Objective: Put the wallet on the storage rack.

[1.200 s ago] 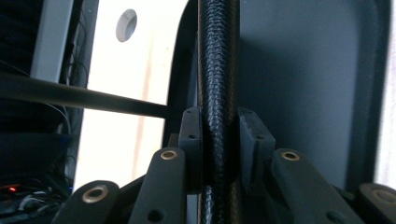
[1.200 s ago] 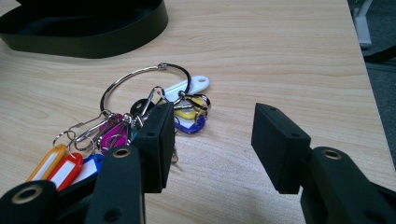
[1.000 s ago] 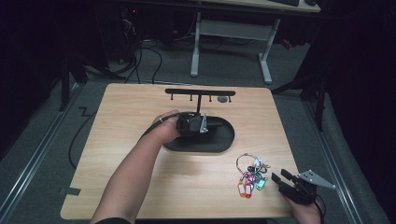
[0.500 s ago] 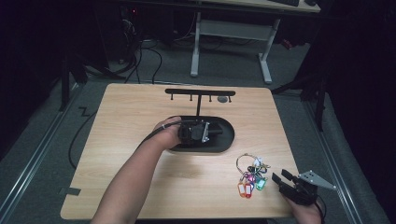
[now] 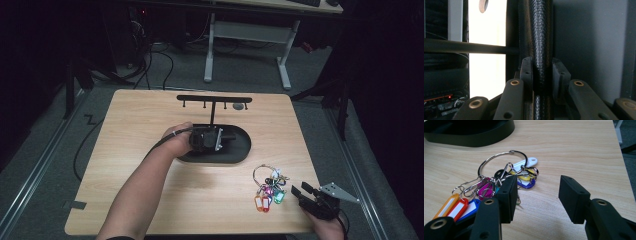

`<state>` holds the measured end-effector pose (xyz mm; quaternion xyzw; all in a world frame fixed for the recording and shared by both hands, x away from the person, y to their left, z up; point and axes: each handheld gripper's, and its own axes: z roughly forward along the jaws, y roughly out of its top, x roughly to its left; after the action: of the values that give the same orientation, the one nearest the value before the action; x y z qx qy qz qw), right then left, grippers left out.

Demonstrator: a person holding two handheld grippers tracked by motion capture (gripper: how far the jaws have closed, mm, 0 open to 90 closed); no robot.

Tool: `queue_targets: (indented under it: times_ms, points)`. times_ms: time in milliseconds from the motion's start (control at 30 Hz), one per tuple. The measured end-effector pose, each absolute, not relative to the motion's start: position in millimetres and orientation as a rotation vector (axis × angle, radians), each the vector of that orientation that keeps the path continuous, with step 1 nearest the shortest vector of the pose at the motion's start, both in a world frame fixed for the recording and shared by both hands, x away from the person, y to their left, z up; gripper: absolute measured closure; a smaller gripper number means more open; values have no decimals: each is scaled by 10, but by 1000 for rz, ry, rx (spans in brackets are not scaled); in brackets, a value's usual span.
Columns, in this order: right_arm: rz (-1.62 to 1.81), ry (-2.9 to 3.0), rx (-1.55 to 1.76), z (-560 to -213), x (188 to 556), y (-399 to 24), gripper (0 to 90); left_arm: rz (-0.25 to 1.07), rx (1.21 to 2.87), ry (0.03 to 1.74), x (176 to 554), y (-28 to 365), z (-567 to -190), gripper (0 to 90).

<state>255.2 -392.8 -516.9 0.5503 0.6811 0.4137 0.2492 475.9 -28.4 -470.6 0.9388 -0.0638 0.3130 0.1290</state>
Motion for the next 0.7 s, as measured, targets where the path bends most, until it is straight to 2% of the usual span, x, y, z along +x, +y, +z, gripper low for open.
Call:
queue_targets:
  times_ms: [433, 700]
  points:
    - [1125, 1850, 1510, -5164, 2537, -3927, 497, 792, 2766, -165, 4689, -306, -4861, 673]
    - [1134, 1856, 1507, -5162, 2543, -3930, 493, 721, 2759, -124, 4663, -295, -4826, 622]
